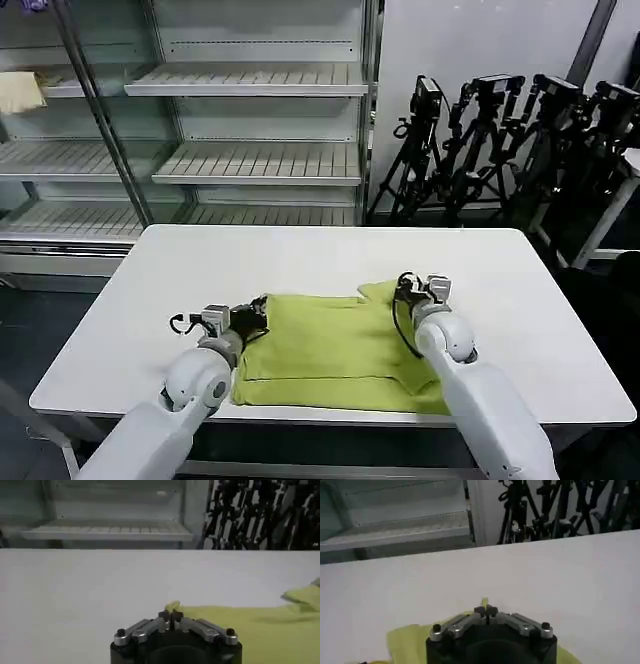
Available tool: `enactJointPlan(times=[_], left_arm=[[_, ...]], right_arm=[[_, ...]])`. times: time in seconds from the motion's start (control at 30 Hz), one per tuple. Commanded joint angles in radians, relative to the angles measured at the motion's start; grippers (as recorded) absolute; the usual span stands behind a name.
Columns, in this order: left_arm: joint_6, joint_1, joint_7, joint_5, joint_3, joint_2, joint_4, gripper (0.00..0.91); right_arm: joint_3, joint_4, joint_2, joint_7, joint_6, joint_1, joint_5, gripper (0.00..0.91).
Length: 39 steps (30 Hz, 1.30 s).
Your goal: Fold and organize the clothes.
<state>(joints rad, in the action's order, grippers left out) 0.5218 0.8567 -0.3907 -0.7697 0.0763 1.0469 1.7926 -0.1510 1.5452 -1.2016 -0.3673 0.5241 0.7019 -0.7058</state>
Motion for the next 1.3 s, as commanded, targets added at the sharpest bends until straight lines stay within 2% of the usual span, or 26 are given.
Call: enactJointPlan(times=[0.03, 0.23, 0.43, 0.67, 0.97, 1.3], left_arm=[[-0.030, 0.030, 0.016, -0.012, 0.026, -0.023, 0.089, 0.071], [-0.029, 0.082, 0.031, -0.008, 0.046, -0.055, 0.161, 0.071], [-0.019, 0.150, 0.064, -0.005, 0.087, -0.093, 0.235, 0.071], [0.000, 0.239, 0.155, -0.002, 0.148, -0.142, 0.285, 0.060], [0.040, 0.337, 0.253, 0.043, 0.230, -0.197, 0.340, 0.060], [0.055, 0.407, 0.312, 0.198, 0.226, -0.213, 0.346, 0.060]], right_arm=[[-0.042, 0.142, 0.029, 0.036, -0.087, 0.037, 0.037, 0.000], [-0.107, 0.306, 0.084, 0.049, -0.090, 0.133, 0.026, 0.000], [-0.197, 0.476, 0.128, 0.070, -0.084, 0.320, 0.027, 0.000], [-0.307, 0.598, 0.128, 0.093, -0.080, 0.506, 0.035, 0.000], [-0.416, 0.669, 0.130, 0.132, -0.080, 0.693, 0.054, 0.000], [-0.405, 0.661, 0.072, 0.146, -0.071, 0.790, 0.143, 0.000]])
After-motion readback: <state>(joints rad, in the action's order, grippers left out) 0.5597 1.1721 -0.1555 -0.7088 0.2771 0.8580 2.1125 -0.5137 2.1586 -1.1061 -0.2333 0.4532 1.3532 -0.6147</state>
